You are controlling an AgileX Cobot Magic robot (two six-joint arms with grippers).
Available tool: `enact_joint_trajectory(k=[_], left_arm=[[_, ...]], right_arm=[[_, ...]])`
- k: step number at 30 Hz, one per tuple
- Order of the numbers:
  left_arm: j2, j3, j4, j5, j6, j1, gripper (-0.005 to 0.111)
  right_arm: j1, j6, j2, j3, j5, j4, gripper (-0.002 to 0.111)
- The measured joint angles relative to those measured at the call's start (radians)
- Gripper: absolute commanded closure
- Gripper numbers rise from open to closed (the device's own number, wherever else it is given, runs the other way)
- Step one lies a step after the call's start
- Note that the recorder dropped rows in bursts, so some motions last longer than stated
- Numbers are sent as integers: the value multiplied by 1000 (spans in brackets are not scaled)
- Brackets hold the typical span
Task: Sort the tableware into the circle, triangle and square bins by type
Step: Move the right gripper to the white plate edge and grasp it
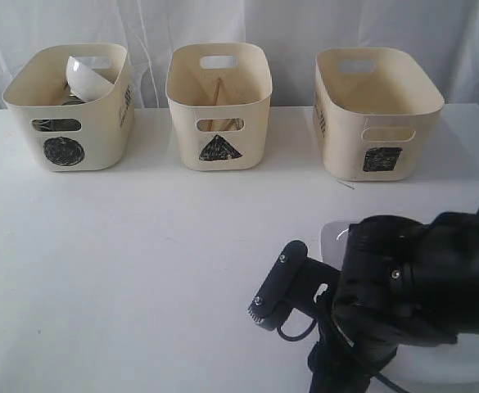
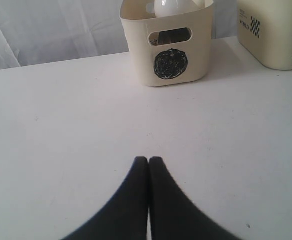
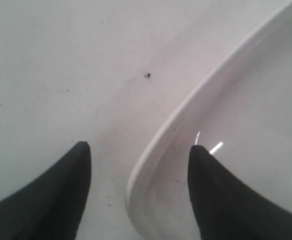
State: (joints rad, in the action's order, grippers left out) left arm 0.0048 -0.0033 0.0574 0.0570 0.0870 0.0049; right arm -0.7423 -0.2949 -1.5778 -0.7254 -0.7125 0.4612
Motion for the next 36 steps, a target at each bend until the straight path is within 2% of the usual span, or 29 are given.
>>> enact_joint_trajectory(k=[9, 11, 12, 14, 19, 26, 31, 36], left_arm=[[0, 0, 0, 0, 0, 3, 107], [0, 0, 0, 0, 0, 3, 107], [0, 0, 0, 0, 0, 3, 107], [0, 0, 0, 0, 0, 3, 107], [0, 0, 0, 0, 0, 3, 107], [0, 0, 0, 0, 0, 3, 107], [0, 0, 0, 0, 0, 3, 107], [0, 0, 0, 0, 0, 5, 107]], right_arm=[[-6, -144, -42, 87, 50, 126, 55], [-6, -211, -53, 107, 70, 182, 68], [-6, -235, -55, 115, 78, 206, 86], [-7, -285, -65, 126, 95, 248, 108], [-7, -337, -35, 141, 111, 284, 108], [-59, -347, 263, 150, 30, 272, 108], [-60, -277, 425, 75, 14, 254, 108], [-61, -253, 486, 1, -8, 239, 108]])
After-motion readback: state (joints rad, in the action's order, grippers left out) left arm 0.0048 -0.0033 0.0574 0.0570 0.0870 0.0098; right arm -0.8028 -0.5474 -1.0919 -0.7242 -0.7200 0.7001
